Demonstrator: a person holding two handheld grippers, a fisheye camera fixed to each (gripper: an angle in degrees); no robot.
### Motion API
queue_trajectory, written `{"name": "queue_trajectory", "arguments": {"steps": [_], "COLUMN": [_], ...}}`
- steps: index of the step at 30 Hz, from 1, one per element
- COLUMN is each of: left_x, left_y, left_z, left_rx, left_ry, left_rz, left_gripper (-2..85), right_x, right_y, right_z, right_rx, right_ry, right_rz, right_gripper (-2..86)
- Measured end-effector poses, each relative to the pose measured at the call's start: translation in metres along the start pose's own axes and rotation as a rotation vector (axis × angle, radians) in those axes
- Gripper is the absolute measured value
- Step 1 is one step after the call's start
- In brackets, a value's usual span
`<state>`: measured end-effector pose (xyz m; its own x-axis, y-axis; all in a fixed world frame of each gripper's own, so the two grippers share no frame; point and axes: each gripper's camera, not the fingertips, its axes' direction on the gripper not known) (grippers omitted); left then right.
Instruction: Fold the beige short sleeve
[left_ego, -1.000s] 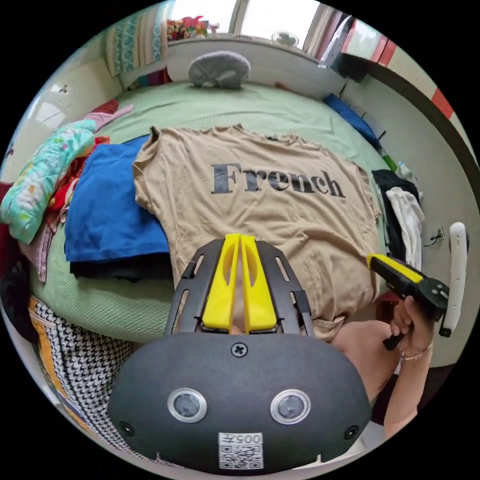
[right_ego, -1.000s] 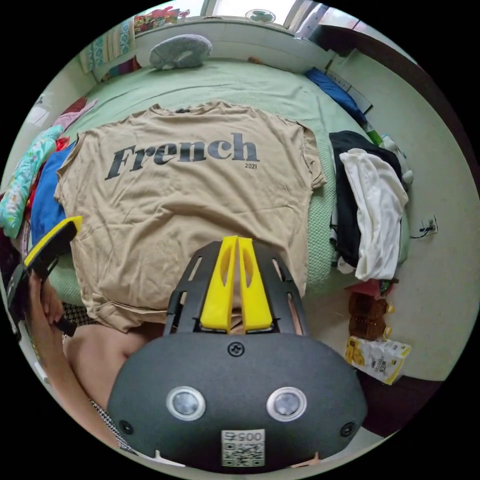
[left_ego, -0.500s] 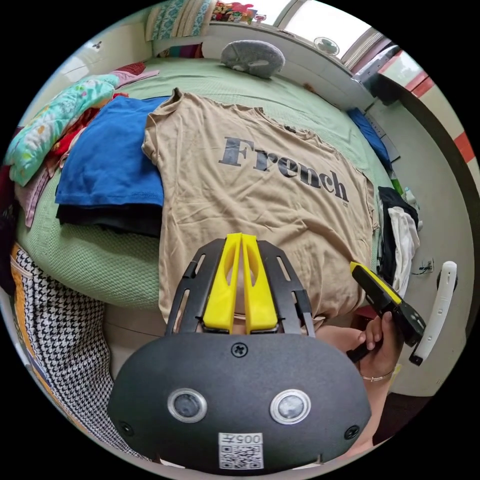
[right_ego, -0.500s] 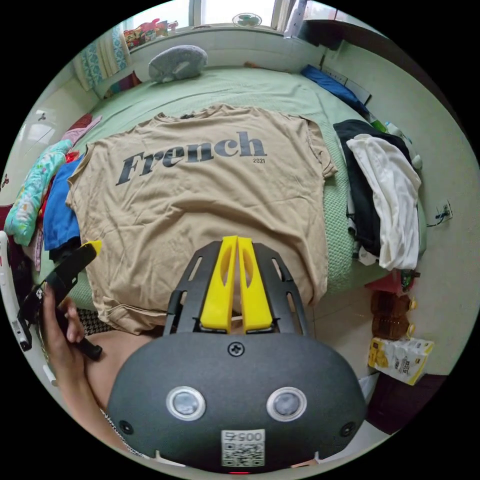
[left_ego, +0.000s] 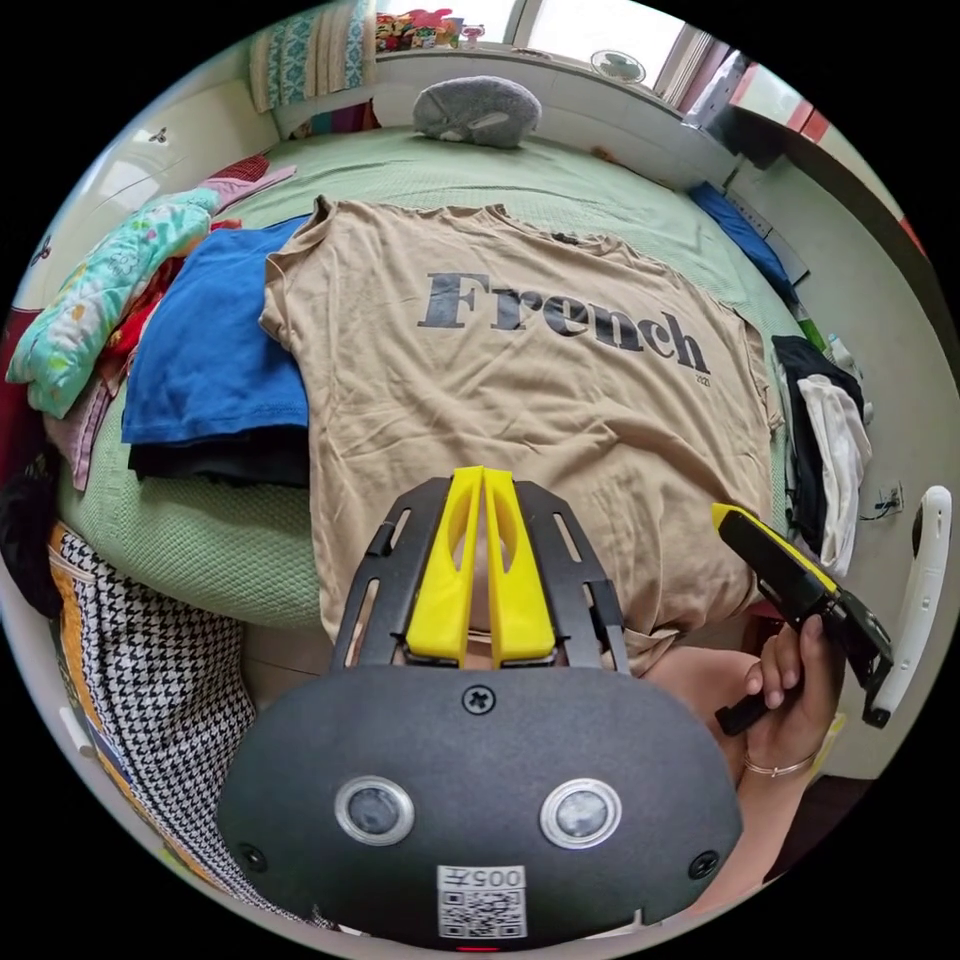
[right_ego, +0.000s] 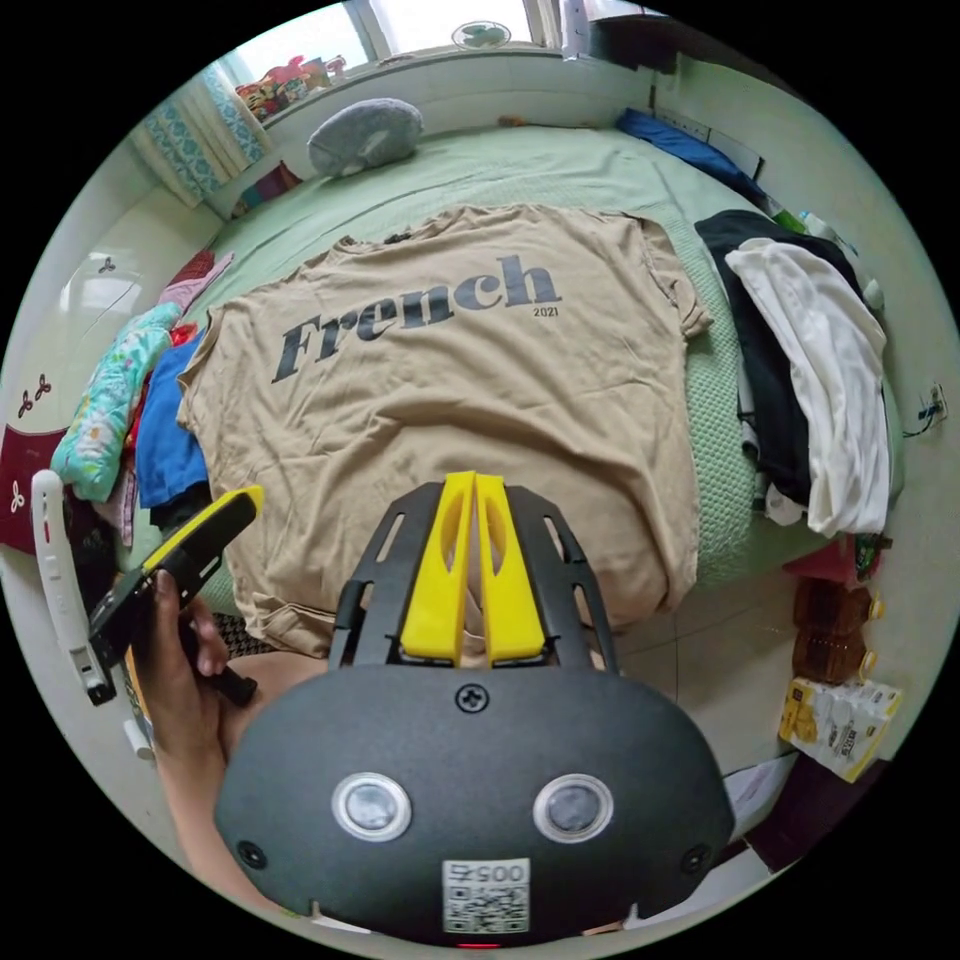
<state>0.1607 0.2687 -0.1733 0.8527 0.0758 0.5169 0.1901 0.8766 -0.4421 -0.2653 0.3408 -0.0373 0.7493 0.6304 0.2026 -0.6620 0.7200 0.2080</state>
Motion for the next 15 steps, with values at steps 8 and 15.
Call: {"name": "queue_trajectory", "arguments": {"steps": [8,15], "left_x": [0.015,0.018], "left_y": [-0.002,-0.001], "left_z": [0.015,0.020], "left_rx": [-0.050,-0.048], "left_ry": [0.016,0.032], "left_rz": [0.041,0.032], "left_gripper": [-0.2,-0.2], "right_x": [0.013,0.011], "right_y": [0.010,0.020], "right_z": [-0.010,-0.011], "right_rx": [0.034,0.020], "right_ry": [-0.021,0.009], "right_rz": [-0.021,-0.088], "right_gripper": [-1.3,-1.2]}}
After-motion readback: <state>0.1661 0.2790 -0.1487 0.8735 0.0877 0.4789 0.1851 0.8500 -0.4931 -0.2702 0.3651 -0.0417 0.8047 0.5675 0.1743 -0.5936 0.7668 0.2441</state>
